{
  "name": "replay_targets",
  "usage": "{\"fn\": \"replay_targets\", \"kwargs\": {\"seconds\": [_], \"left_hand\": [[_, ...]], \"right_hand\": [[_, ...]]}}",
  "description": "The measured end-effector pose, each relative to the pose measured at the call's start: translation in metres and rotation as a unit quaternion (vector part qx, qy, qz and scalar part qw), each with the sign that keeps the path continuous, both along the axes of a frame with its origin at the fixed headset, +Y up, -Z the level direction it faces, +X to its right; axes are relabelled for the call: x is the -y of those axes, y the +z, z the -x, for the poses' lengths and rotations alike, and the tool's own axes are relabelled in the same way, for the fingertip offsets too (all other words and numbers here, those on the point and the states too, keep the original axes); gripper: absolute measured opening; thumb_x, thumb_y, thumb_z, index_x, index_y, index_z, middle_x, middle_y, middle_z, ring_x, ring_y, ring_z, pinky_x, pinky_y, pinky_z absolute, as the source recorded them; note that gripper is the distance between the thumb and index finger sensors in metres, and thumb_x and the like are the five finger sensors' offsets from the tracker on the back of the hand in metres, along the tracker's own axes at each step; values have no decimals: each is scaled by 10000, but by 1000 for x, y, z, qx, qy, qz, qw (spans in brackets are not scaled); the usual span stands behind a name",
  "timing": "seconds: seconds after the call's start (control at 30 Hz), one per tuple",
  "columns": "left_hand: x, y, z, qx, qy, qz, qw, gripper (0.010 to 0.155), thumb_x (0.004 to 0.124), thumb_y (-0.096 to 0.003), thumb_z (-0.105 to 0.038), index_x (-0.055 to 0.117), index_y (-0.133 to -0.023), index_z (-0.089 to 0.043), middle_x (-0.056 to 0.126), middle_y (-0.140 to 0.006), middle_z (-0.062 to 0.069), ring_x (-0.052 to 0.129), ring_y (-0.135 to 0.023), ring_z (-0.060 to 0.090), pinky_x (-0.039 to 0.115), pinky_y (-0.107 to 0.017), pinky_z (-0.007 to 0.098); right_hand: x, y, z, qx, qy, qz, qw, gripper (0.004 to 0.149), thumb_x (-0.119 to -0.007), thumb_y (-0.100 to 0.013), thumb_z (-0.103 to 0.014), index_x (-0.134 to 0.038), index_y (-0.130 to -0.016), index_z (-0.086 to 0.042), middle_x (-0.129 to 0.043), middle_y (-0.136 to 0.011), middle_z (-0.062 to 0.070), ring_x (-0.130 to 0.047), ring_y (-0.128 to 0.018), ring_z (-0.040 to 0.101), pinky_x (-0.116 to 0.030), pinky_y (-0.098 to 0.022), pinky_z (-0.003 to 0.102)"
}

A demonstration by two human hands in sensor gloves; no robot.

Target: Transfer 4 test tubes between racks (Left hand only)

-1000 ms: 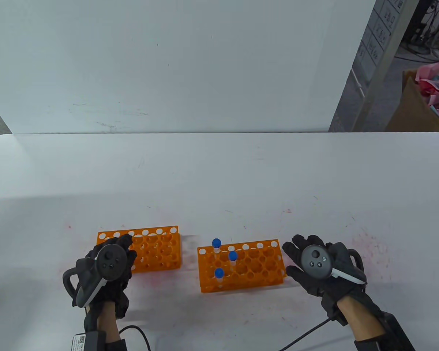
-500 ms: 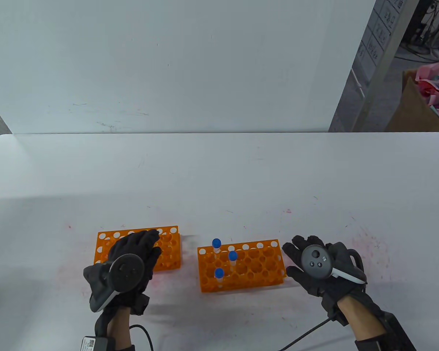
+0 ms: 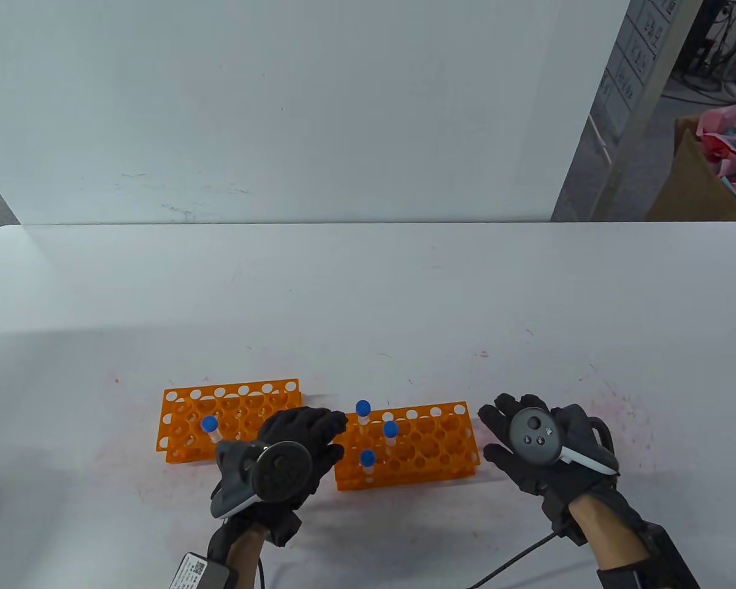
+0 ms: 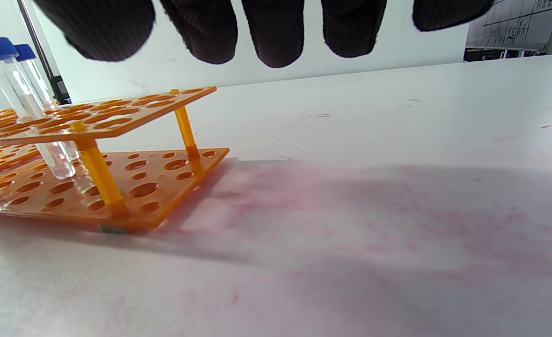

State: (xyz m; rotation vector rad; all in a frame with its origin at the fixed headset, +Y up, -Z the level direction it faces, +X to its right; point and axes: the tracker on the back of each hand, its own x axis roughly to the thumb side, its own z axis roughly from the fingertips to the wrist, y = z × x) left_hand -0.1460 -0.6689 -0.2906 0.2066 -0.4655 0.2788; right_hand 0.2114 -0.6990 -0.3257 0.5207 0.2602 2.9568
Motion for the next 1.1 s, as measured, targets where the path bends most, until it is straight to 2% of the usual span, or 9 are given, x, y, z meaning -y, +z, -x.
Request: {"fn": "replay_targets", "kwargs": {"seconds": [0.23, 0.43, 1.1], "left_hand": [[10, 1, -24, 43, -10, 16, 999, 611, 786, -451, -483, 602, -1022, -368, 805, -1031, -25, 837, -945, 286, 701, -695, 579], [19, 0, -37, 52, -43, 24, 997, 591, 788, -448, -479, 633, -1005, -357, 826, -1011, -34, 853, -933, 280, 707, -692, 577], [22, 2, -45, 57, -57, 8, 997, 573, 788, -459, -435, 635, -1004, -351, 860, -971, -42, 889, -892, 263, 725, -681, 564]], "right_hand": [[0, 0, 0, -1, 1, 2, 1000, 643, -589, -537, -539, -438, -1098, -266, -426, -1191, 126, -442, -1029, 533, -422, -662, 765], [0, 0, -1, -1, 0, 3, 1000, 641, -589, -537, -539, -439, -1098, -267, -430, -1191, 125, -444, -1029, 532, -423, -662, 766], [0, 0, 0, -2, -1, 10, 1000, 639, -588, -538, -539, -446, -1097, -264, -440, -1189, 125, -452, -1028, 530, -427, -661, 765]]}}
